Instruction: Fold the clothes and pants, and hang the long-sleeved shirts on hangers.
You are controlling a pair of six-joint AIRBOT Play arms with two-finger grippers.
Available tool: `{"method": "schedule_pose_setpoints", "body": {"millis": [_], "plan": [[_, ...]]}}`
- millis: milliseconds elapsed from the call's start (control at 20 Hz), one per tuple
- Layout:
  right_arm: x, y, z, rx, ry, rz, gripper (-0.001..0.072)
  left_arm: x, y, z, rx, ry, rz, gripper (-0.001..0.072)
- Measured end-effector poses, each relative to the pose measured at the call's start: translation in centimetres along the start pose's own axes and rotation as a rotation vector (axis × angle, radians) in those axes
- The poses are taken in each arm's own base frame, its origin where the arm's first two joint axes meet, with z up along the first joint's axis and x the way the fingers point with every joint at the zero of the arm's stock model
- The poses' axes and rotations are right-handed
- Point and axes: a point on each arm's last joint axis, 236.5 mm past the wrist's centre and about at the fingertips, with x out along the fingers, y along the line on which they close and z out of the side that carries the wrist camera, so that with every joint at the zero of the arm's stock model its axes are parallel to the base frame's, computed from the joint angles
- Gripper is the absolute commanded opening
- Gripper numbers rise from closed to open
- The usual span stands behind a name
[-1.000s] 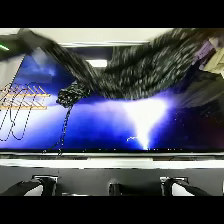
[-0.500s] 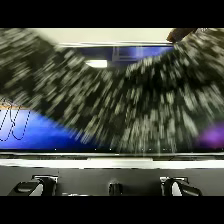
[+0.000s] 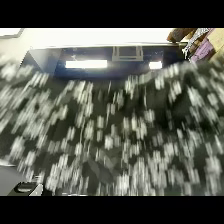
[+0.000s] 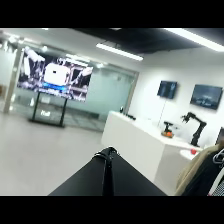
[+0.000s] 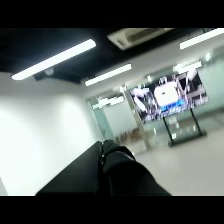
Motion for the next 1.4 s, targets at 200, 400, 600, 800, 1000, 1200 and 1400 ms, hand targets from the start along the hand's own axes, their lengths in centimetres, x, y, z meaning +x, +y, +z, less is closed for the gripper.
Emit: {"method": "schedule_pose_setpoints", "body": {"millis": [200, 400, 600, 800, 1000, 1200, 1400], "plan": [[8.2, -8.1, -11.0, 0.217, 0.296, -0.07, 0.0027, 9.2, 6.1, -9.3, -0.037, 0.182, 0.082, 0.0019], [13.7, -15.2, -26.8, 0.387, 0.633, -0.127, 0.0027, 17.6, 13.0, -22.9, -0.083, 0.37, 0.158, 0.0019], [15.8, -20.1, -43.0, 0.482, 0.866, -0.193, 0.0027, 21.8, 18.2, -38.3, -0.129, 0.562, 0.22, 0.0019], [15.3, -22.3, -55.1, 0.525, 0.996, -0.247, 0.0028, 21.3, 20.7, -50.8, -0.208, 0.756, 0.278, 0.0021], [13.6, -22.5, -60.4, 0.513, 1.091, -0.252, 0.0282, 17.8, 20.6, -58.5, -0.301, 0.976, 0.333, 0.063], [12.2, -23.0, -58.0, 0.472, 1.15, -0.239, 0.0671, 15.0, 19.9, -58.7, -0.381, 1.097, 0.364, 0.0718], [8.8, -25.7, -50.4, 0.389, 1.229, -0.251, 0.0668, 13.1, 20.5, -52.1, -0.414, 1.105, 0.393, 0.0718]]}}
